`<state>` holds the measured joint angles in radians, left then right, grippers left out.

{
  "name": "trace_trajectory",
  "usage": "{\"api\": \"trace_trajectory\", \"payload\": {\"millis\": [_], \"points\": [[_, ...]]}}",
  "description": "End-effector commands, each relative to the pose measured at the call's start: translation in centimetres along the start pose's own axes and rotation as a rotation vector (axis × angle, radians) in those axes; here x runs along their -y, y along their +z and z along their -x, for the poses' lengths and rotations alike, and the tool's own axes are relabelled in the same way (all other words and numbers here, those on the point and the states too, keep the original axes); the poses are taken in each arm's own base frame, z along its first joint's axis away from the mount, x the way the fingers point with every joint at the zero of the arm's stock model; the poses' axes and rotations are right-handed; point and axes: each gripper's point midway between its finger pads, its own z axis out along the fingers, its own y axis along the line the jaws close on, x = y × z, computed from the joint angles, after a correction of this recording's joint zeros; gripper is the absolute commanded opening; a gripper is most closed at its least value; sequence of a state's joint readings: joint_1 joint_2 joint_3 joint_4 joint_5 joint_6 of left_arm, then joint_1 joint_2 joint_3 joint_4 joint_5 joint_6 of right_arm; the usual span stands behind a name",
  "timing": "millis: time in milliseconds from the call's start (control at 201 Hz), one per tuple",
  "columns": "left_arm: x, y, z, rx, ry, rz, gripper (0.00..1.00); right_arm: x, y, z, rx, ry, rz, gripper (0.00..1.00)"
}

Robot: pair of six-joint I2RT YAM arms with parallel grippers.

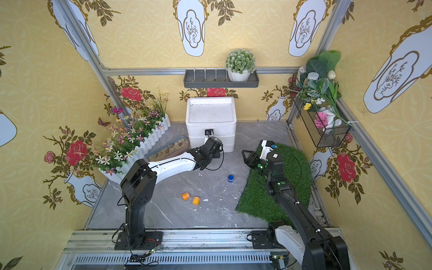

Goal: Put the paint cans in the drawer according to color
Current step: Open the drawer in the storage box.

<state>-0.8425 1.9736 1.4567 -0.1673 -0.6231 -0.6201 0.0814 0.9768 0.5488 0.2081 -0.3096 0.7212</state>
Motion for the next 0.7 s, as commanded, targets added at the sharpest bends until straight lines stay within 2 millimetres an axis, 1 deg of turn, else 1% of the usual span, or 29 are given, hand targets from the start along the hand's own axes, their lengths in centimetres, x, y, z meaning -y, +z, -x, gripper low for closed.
{"api": "trace_trajectory", "payload": {"millis": [0, 249, 369, 458, 563, 638, 668, 673, 693], "points": [[0.7, -0.4, -0.9, -0.015, 0.012, -0.039, 0.0, -0.7, -0.1, 0.6, 0.025, -0.016, 0.029, 0.58], [0.5, -2.5, -2.5, -0.036, 0.01, -0.073, 0.0, -0.6, -0.2, 0.6, 0.026, -0.015, 0.028, 0.58], [1.4, -3.9, -3.8, -0.052, 0.027, -0.12, 0.0, -0.6, -0.2, 0.6, 0.026, -0.015, 0.028, 0.58], [2.2, -5.3, -5.2, -0.065, 0.05, -0.159, 0.0, -0.8, -0.4, 0.7, 0.029, -0.016, 0.031, 0.58], [2.3, -5.9, -6.6, -0.094, 0.03, -0.184, 0.0, -1.0, -0.7, 0.9, 0.034, -0.023, 0.034, 0.58], [2.5, -6.1, -6.8, -0.097, 0.021, -0.208, 0.0, -1.4, -0.8, 1.1, 0.03, -0.03, 0.037, 0.58], [2.5, -6.2, -6.7, -0.093, 0.018, -0.206, 0.15, -1.5, -0.9, 1.2, 0.028, -0.031, 0.04, 0.59], [2.5, -6.2, -6.6, -0.092, 0.018, -0.207, 0.15, -1.5, -0.9, 1.2, 0.027, -0.032, 0.04, 0.59], [2.5, -6.3, -6.5, -0.089, 0.016, -0.209, 0.22, -1.6, -0.9, 1.1, 0.023, -0.032, 0.043, 0.59]]}}
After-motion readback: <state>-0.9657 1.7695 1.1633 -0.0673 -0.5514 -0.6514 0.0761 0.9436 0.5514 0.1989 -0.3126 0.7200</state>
